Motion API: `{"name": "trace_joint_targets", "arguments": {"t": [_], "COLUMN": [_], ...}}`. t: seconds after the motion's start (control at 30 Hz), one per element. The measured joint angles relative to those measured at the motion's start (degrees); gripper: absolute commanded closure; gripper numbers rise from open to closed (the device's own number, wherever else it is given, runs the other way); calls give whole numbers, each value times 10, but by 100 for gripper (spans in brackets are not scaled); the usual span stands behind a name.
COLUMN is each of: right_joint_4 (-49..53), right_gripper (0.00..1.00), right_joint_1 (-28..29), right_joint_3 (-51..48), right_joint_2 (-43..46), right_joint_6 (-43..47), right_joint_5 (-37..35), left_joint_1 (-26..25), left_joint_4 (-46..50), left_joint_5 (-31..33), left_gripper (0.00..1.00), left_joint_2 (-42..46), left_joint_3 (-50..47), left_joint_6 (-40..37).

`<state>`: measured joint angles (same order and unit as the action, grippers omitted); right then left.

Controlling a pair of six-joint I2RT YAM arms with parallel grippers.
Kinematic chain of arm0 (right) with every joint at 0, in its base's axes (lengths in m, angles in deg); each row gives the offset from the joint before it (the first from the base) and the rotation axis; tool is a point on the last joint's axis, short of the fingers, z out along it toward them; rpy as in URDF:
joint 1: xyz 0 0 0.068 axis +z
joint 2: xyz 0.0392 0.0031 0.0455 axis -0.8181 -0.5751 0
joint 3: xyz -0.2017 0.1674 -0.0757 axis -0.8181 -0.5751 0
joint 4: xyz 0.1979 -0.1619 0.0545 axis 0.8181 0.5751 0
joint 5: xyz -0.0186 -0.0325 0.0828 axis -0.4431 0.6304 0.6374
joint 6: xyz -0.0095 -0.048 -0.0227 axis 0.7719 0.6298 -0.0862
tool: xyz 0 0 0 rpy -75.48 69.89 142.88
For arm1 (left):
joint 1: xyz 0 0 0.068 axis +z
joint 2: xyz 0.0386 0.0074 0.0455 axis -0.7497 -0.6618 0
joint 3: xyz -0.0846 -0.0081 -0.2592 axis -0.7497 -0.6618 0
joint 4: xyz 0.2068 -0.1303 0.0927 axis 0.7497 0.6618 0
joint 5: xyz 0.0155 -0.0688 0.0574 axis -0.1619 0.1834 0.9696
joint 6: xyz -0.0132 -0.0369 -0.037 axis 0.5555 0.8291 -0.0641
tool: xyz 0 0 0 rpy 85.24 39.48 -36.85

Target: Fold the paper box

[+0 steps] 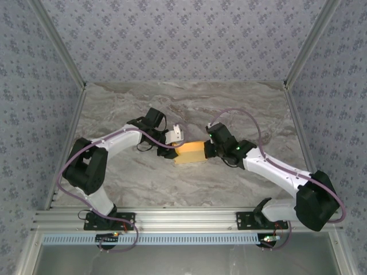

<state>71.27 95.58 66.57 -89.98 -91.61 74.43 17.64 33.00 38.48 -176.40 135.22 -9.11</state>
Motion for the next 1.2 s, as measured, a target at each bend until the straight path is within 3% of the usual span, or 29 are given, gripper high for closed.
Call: {"name": "trace_joint_targets", "arguments": {"t": [0.6,0.9,1.2], "right_joint_4": [-4,-3,0], "right_gripper": [97,97,97], "right_joint_1": [14,17,20], "right_joint_3": [-8,-8,-7], "right_joint_2": [6,6,6], "right_joint_6": [-9,-9,-9], "right_joint_5": [-25,-31,-36], "left_joint_1": [0,0,-35], "left_joint_4": [-3,-28,-64], "left_joint_5": [13,17,120], "left_gripper": [34,33,35], "left_joint_2": [3,46,158], "left_joint_3": [1,-4,-63], "left_joint_6": [46,94,241]}}
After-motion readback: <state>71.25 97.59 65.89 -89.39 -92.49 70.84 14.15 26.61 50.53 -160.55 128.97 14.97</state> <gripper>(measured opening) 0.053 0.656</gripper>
